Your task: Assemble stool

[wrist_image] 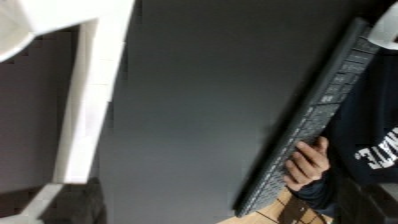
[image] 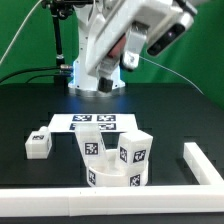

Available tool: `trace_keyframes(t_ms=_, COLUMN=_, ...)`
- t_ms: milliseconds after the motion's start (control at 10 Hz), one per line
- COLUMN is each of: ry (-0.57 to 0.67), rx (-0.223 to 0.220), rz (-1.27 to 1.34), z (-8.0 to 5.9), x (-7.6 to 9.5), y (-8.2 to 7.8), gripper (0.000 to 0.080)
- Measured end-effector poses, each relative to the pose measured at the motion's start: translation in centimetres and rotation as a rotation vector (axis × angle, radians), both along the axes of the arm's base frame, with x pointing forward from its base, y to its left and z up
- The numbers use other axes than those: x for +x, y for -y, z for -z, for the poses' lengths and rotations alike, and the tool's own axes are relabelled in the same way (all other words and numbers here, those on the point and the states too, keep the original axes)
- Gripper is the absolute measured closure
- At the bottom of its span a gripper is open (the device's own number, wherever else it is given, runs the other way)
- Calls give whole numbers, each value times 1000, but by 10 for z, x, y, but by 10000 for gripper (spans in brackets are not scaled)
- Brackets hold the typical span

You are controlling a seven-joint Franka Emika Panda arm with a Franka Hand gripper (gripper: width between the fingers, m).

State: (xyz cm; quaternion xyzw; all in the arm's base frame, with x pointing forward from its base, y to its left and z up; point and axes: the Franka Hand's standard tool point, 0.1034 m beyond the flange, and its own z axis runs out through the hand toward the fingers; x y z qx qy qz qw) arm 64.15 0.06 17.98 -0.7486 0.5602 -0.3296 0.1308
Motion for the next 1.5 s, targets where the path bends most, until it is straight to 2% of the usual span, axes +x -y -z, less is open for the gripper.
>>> trace_keyframes(t_ms=100, ry=3, rx=10, rz=-10, z=-9, x=1, y=3, gripper=150)
trace_keyframes(t_ms=200, ry=-28, rx=-33, rz=-110, z=-13, x=3, y=5, gripper=150)
trace_keyframes(t_ms=300, ry=-41, rx=-38, rz=-145, z=-18, x=3, y=11, gripper=150)
trace_keyframes(t_ms=400, ry=-50, rx=-109, rz=-216, z=-18, x=4, y=10, gripper=150)
trace_keyframes(t_ms=700, ry=-68, rx=-209, rz=-337, z=-19, x=9, y=6, gripper=150)
trace_keyframes(t_ms=900, ry=-96, rx=-303, rz=-470, z=-17, x=9, y=0, gripper=150)
trace_keyframes(t_ms=1000, ry=-119, rx=-375, rz=-543, z=-15, x=6, y=7, gripper=150)
trace_keyframes(t_ms=1100, ry=-152, rx=-444, rz=-587, z=-7, x=-2, y=29, gripper=150)
trace_keyframes(t_ms=1500, ry=-259, rx=-645, rz=-824, z=12, x=-16, y=69, gripper=150)
